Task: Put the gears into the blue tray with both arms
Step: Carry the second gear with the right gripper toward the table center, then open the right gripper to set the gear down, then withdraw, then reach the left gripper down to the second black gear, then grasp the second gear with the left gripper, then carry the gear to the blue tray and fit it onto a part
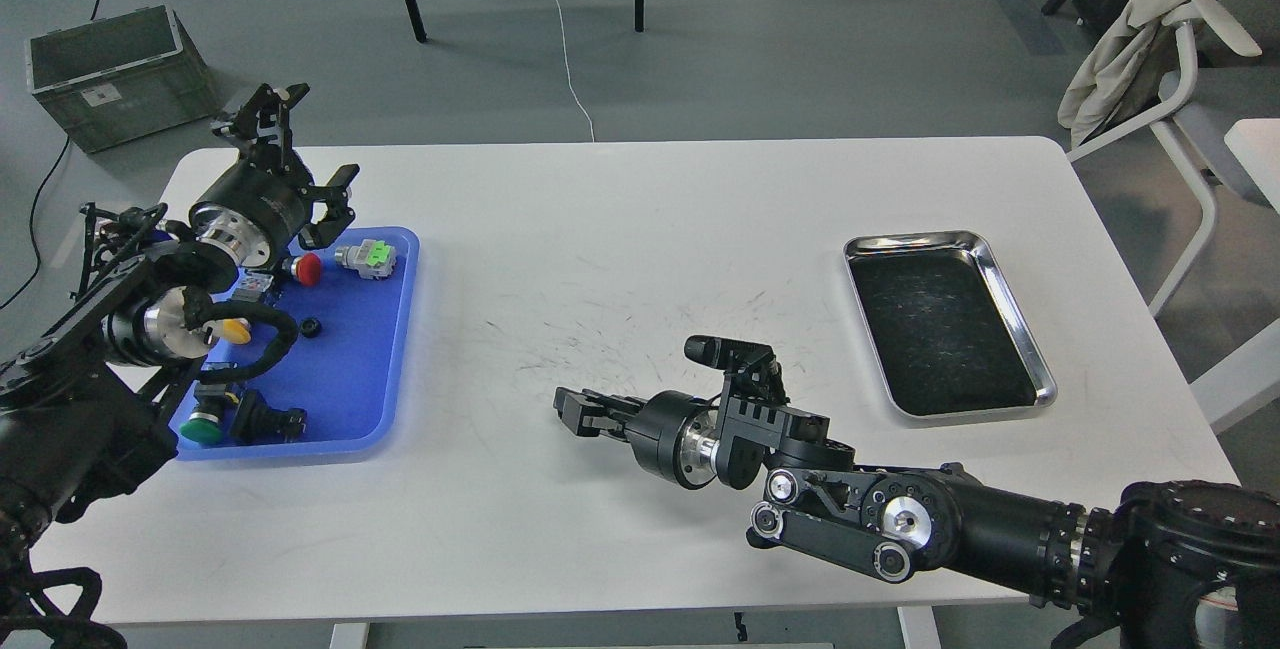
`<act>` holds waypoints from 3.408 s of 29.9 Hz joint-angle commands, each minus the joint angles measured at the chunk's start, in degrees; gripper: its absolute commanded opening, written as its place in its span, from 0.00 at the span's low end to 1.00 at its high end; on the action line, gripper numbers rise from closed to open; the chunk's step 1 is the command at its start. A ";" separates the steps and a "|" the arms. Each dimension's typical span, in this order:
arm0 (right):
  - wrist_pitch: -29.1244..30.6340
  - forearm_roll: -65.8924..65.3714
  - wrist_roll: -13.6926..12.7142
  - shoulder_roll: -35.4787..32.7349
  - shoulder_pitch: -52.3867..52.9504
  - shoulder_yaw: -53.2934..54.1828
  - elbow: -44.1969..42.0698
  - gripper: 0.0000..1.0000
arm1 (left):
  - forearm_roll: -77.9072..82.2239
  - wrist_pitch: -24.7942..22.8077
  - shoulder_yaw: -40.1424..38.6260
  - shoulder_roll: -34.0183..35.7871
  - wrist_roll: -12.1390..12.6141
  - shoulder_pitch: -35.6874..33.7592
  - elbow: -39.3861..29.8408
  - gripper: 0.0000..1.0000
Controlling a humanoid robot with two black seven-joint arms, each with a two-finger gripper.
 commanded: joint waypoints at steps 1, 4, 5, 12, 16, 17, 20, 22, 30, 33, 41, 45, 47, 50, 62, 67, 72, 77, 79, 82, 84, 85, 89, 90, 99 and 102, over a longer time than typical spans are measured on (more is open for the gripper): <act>-0.20 0.25 0.18 0.00 0.65 0.27 0.08 1.00 | 0.00 0.05 0.00 0.20 0.00 0.00 0.00 0.98; -0.28 0.25 0.63 0.00 1.09 1.05 0.08 1.00 | 0.09 0.05 0.00 0.28 0.00 0.00 0.00 0.98; -0.29 0.25 0.71 0.00 1.09 2.02 0.08 1.00 | 0.09 0.05 0.00 0.37 0.00 0.00 0.00 0.98; 0.15 3.76 0.71 0.00 1.62 13.70 -0.36 1.00 | 2.64 0.14 0.00 1.16 0.00 0.18 -0.18 0.98; 0.59 7.27 0.63 0.00 2.06 22.66 -0.45 1.00 | 2.73 0.49 -0.09 1.60 0.08 -0.17 -0.79 0.98; 0.68 8.94 0.63 0.00 2.06 25.03 -0.45 1.00 | 2.73 0.49 -0.09 1.95 0.17 -0.26 -1.06 0.98; 1.47 15.87 0.71 0.00 1.97 29.70 -0.36 1.00 | 2.99 0.58 0.00 4.06 0.87 -1.14 -4.91 0.98; 2.35 22.37 0.80 0.00 2.06 32.33 -0.36 1.00 | 3.78 0.40 -0.09 6.25 1.14 -1.32 -7.81 0.98; 4.72 46.38 0.80 -12.63 0.66 47.28 -2.73 1.00 | 13.61 2.59 3.24 14.07 6.32 -0.79 -26.08 0.98; 10.50 54.63 0.89 -18.96 -1.01 47.90 -4.66 1.00 | 18.62 2.95 5.88 17.85 9.04 -0.79 -35.22 0.98; 22.82 70.12 2.74 -24.43 -3.30 49.75 -16.17 1.00 | 37.06 2.25 6.33 18.30 19.06 -1.58 -48.86 0.98; 24.85 71.88 2.91 -24.52 -3.92 49.75 -18.82 1.00 | 57.00 0.76 11.15 17.86 20.65 -1.67 -49.93 0.98; 25.03 71.88 3.17 -24.43 -4.18 49.75 -18.91 1.00 | 65.44 0.22 13.70 17.34 20.22 -1.67 -50.01 0.98; 25.03 71.88 3.53 -24.52 -4.27 49.75 -18.99 1.00 | 73.81 0.49 18.18 14.71 20.04 -1.14 -50.80 0.98; 25.20 71.88 3.53 -24.26 -4.27 48.87 -18.82 0.99 | 94.65 1.89 35.50 8.63 20.30 -0.44 -50.02 0.98; 25.20 71.80 3.53 -24.08 -4.62 48.78 -18.82 0.99 | 96.33 3.47 38.32 6.00 20.39 1.84 -46.59 0.97; 25.20 71.80 3.53 -23.99 -5.06 48.78 -18.82 0.99 | 99.58 4.00 38.32 5.29 19.95 3.43 -43.08 0.96; 25.03 71.80 3.61 -23.82 -5.59 48.78 -18.99 0.99 | 100.63 4.35 38.32 4.24 20.04 5.19 -41.93 0.94; 25.03 71.71 3.61 -23.73 -5.76 48.78 -18.99 0.99 | 101.51 4.35 38.32 3.89 20.04 5.36 -41.23 0.94; 25.03 71.80 3.61 -23.73 -5.76 48.78 -18.99 1.00 | 101.95 4.35 38.32 3.98 19.95 6.77 -40.96 0.90; 24.94 71.80 3.61 -23.73 -5.76 48.78 -18.99 0.99 | 102.04 4.27 38.23 3.89 19.95 7.03 -40.96 0.90; 25.03 71.71 3.61 -23.73 -5.76 48.78 -19.08 0.99 | 102.39 4.27 38.23 3.80 19.95 7.12 -40.87 0.90; 24.94 71.71 3.61 -23.73 -5.76 48.70 -19.08 1.00 | 103.62 4.35 38.23 3.89 19.86 7.82 -39.91 0.74; 24.94 71.71 3.61 -23.73 -5.76 48.78 -19.08 1.00 | 103.97 4.27 38.23 3.89 19.86 7.82 -39.82 0.65; 24.94 71.71 3.61 -23.73 -5.76 48.61 -18.99 0.99 | 104.79 3.92 38.23 4.06 18.98 7.82 -39.73 0.11; 24.85 71.71 3.61 -23.73 -5.76 48.61 -18.99 1.00 | 104.79 3.92 38.23 4.33 18.98 7.82 -39.82 0.06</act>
